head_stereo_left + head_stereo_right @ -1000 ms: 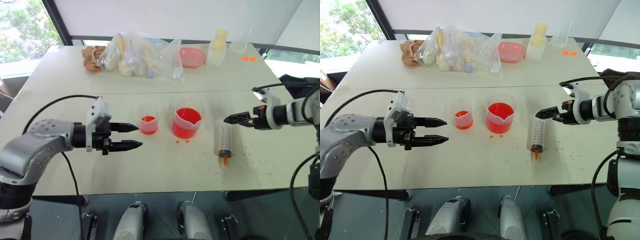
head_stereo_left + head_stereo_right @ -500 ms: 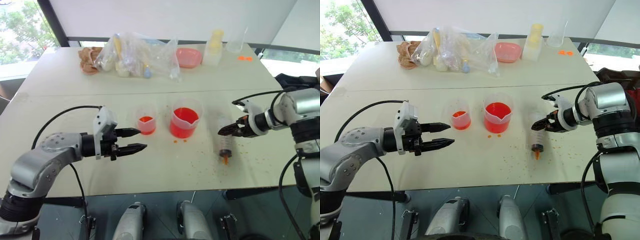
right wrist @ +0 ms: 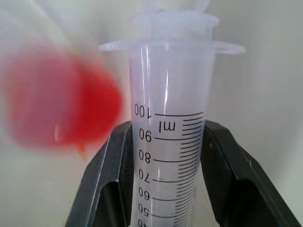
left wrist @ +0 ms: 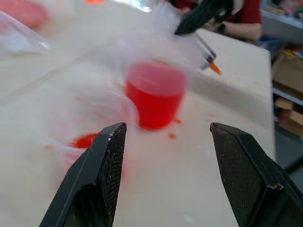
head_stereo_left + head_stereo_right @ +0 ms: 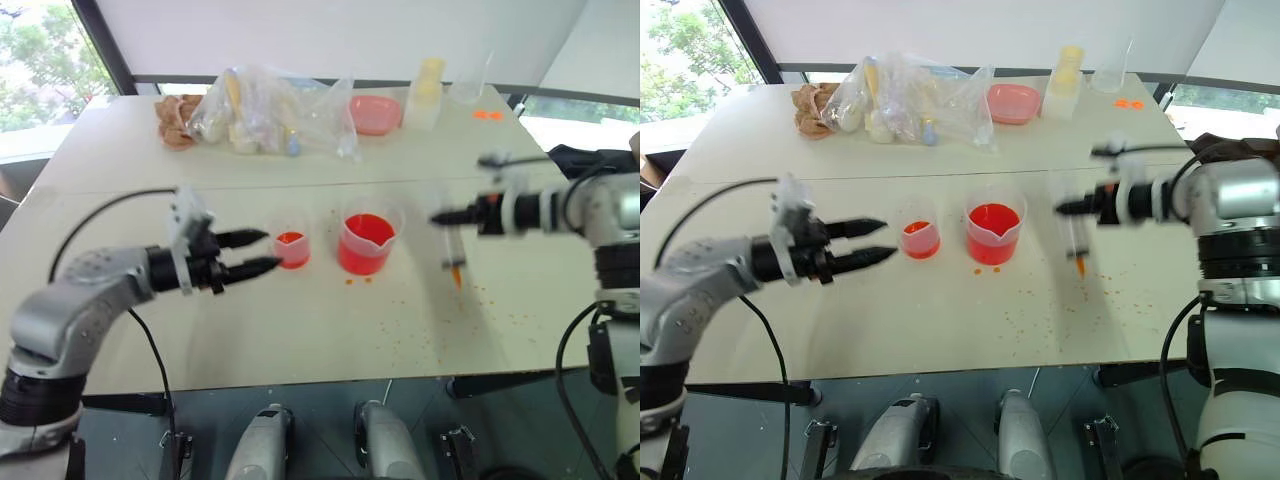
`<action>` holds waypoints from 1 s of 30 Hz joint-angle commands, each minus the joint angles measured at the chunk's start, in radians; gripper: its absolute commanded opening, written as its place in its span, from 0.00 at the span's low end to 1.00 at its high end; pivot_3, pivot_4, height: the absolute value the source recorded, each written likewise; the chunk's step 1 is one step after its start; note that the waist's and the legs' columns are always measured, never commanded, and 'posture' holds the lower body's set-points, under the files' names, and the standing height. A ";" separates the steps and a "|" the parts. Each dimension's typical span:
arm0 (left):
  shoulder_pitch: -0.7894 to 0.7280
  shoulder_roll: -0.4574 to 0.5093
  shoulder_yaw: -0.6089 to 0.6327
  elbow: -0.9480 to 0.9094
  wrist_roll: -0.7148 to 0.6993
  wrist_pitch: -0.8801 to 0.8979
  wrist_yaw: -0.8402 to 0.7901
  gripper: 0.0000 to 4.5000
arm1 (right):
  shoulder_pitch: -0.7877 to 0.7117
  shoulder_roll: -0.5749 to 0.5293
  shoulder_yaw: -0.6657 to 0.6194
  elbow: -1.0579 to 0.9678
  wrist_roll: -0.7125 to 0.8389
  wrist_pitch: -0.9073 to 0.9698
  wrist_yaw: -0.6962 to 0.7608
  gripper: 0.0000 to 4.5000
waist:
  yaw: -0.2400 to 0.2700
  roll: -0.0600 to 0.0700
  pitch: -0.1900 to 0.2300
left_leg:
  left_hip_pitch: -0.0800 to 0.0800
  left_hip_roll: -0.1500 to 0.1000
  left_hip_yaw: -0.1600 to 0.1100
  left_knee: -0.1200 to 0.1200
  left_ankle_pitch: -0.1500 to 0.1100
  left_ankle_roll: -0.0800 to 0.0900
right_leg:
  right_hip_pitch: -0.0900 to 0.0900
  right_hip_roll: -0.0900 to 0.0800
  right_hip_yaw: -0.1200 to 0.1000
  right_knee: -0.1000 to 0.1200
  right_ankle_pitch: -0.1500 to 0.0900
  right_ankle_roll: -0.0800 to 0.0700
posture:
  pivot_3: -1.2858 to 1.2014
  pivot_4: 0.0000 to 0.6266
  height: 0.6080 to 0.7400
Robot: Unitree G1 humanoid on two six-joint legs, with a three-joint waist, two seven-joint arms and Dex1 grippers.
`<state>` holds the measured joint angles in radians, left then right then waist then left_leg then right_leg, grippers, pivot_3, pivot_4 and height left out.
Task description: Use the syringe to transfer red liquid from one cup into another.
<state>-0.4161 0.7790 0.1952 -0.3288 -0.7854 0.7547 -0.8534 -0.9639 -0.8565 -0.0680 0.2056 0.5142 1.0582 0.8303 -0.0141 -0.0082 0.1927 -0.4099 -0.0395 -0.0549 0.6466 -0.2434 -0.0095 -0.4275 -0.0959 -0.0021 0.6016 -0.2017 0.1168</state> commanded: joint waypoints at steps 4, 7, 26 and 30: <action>-0.280 -0.014 -0.005 0.195 0.052 -0.091 -0.037 0.66 | 0.071 0.214 -0.252 -0.314 0.029 -0.362 -0.201 0.32 | 0.004 -0.005 -0.002 | 0.000 0.000 -0.001 0.000 0.000 0.000 | 0.001 0.000 0.000 0.000 0.000 0.000 | 0.52 0.24 1.00; -0.391 -0.051 -0.036 0.288 0.090 -0.140 -0.061 0.66 | 0.120 0.339 -0.272 -0.379 0.082 -0.409 -0.250 0.32 | 0.003 -0.005 -0.002 | 0.000 -0.001 -0.002 0.001 0.001 -0.001 | 0.002 0.000 0.000 0.000 0.001 0.001 | 0.52 0.24 1.00; -0.687 -0.349 -0.193 0.465 0.248 -0.370 -0.164 0.66 | 0.451 0.546 -0.041 -0.558 0.032 -0.565 -0.336 0.32 | -0.003 -0.004 -0.001 | 0.002 -0.002 -0.002 0.002 0.001 -0.001 | -0.002 0.000 0.002 0.011 0.001 0.002 | 0.52 0.24 1.00; -0.700 -0.380 -0.223 0.535 0.328 -0.456 -0.161 0.66 | 0.458 0.550 -0.027 -0.550 0.016 -0.581 -0.344 0.32 | 0.000 -0.004 -0.001 | 0.002 -0.002 -0.002 0.002 0.001 -0.001 | -0.002 0.000 0.002 0.011 0.001 0.002 | 0.52 0.24 1.00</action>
<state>-1.0805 0.3977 -0.0271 0.2001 -0.4859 0.3457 -1.0196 -0.5004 -0.3099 -0.0912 -0.3171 0.5324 0.5073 0.4905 -0.0136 -0.0119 0.1914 -0.4081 -0.0414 -0.0570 0.6492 -0.2424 -0.0109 -0.4291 -0.0963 -0.0006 0.6123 -0.2003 0.1183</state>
